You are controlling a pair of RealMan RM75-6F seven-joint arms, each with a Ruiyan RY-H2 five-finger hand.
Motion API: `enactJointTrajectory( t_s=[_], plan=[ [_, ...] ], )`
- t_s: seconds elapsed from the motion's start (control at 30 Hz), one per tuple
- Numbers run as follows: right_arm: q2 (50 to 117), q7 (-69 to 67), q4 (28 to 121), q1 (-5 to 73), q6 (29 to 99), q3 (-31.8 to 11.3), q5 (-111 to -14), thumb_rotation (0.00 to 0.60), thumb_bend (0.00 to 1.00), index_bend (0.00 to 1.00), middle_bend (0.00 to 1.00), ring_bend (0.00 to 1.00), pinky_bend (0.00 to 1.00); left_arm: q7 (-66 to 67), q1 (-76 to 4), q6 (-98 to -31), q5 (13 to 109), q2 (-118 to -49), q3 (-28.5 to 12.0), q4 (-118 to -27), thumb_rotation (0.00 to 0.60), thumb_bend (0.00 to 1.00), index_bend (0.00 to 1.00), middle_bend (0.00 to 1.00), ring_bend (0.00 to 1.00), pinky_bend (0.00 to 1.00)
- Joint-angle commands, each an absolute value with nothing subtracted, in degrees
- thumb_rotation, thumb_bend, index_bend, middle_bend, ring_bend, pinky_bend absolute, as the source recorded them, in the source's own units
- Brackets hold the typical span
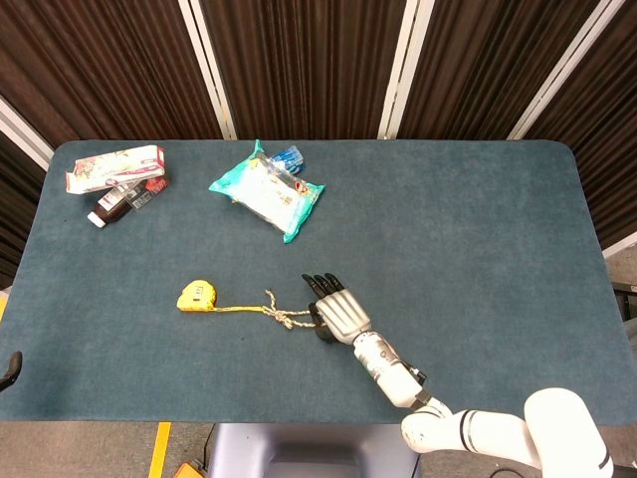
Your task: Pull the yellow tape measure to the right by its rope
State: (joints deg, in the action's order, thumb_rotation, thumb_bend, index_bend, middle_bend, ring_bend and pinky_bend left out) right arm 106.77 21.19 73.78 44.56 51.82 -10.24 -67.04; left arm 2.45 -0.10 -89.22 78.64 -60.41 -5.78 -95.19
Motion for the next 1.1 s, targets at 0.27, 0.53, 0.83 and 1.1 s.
enactJointTrajectory(
  t_s=[0.27,0.53,0.83,1.1],
  plan=[
    [106.14,19.56,73.89,44.74,51.59,-10.37,-67.81,0.6,0.46,0.57,0.08,0.05,0.0,2.71,-0.11,-88.98,78.18,-60.24,-5.89,-95.6,0.6,0.41,0.08,0.0,0.0,0.21],
    [104.8,21.55,74.44,45.65,48.5,-10.11,-64.99,0.6,0.26,0.42,0.08,0.03,0.0,2.81,-0.05,-88.99,78.15,-60.31,-5.84,-95.54,0.6,0.41,0.08,0.0,0.0,0.21],
    [105.73,20.45,74.35,45.89,49.57,-10.51,-65.33,0.6,0.22,0.5,0.08,0.03,0.0,2.6,-0.03,-89.04,78.21,-60.3,-5.87,-95.42,0.6,0.41,0.08,0.0,0.0,0.21],
    [106.75,20.59,73.45,46.08,50.18,-10.66,-65.14,0.6,0.26,0.64,0.08,0.04,0.0,2.32,-0.01,-89.04,78.14,-60.32,-5.94,-95.31,0.6,0.41,0.09,0.0,0.0,0.21]
  ],
)
